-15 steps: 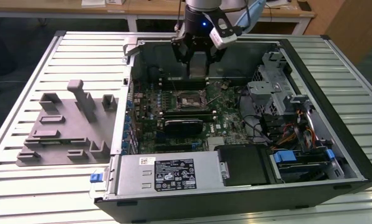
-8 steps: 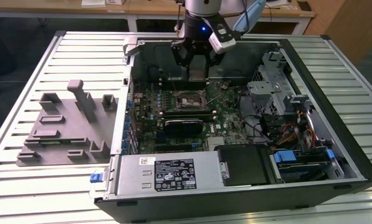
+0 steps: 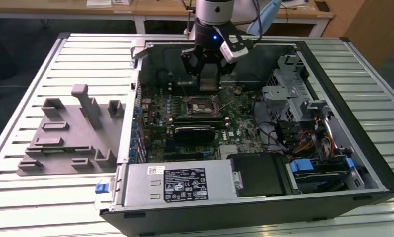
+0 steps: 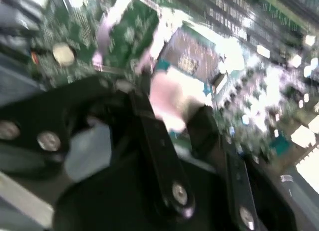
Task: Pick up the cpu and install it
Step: 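Pick up the cpu and move it towards the insertion slot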
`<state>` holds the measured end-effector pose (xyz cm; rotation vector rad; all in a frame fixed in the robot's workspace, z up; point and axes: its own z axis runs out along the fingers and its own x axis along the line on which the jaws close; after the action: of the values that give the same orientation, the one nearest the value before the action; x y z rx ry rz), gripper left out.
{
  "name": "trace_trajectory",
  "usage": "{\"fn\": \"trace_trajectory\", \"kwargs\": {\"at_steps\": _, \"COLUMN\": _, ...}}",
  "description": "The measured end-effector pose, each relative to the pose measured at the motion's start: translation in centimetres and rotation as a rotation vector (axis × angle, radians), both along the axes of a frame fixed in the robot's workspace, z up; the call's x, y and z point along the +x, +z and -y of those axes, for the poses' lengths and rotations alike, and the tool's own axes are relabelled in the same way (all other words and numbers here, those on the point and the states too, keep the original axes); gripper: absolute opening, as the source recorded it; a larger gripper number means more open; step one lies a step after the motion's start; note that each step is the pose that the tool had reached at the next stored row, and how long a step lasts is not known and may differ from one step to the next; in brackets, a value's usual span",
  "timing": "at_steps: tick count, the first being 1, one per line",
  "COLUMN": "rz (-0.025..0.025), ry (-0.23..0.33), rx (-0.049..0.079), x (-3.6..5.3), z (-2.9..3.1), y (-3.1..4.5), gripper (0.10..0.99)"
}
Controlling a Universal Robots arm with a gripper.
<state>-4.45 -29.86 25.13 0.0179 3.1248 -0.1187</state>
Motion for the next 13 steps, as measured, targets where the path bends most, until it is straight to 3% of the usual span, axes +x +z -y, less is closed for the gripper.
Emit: {"fn": "trace_trajectory", "kwargs": {"at_steps": 13, "rz": -0.0001, "ry": 0.0, "rx": 0.001, "x": 0.0, "z": 0.28, "y": 0.02, "gripper": 0.541}}
